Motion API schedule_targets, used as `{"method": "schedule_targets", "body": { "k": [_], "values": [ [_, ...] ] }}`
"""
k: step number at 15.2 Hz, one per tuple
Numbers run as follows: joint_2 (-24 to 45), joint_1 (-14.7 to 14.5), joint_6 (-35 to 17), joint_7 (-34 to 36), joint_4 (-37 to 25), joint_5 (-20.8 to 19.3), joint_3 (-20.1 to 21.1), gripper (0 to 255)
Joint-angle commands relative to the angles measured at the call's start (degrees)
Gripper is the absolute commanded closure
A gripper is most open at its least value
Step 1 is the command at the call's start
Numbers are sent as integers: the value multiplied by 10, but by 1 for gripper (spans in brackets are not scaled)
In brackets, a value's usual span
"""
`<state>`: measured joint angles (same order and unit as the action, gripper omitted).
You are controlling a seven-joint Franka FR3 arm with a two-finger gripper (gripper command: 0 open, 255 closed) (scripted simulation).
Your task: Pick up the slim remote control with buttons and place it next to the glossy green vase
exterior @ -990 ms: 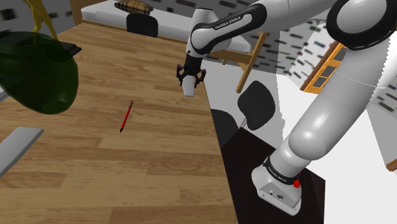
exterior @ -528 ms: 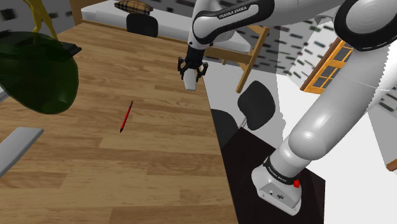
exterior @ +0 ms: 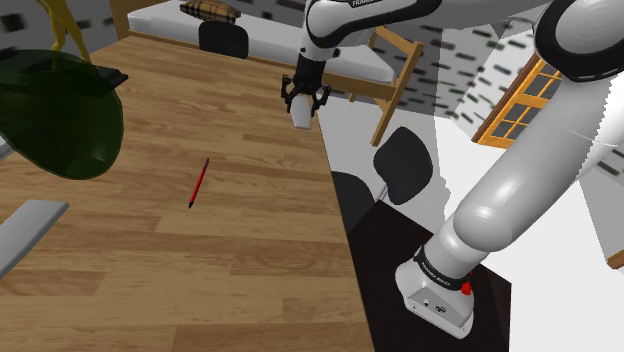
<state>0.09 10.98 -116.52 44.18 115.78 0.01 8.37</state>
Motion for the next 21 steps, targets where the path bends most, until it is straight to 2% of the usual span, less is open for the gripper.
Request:
{"method": "schedule_targets", "body": {
  "k": [1, 21],
  "values": [
    [-4, 0, 14, 0, -11, 1, 0, 255],
    [-19, 1, 166, -2, -147, 3, -1, 255]
  ]
}}
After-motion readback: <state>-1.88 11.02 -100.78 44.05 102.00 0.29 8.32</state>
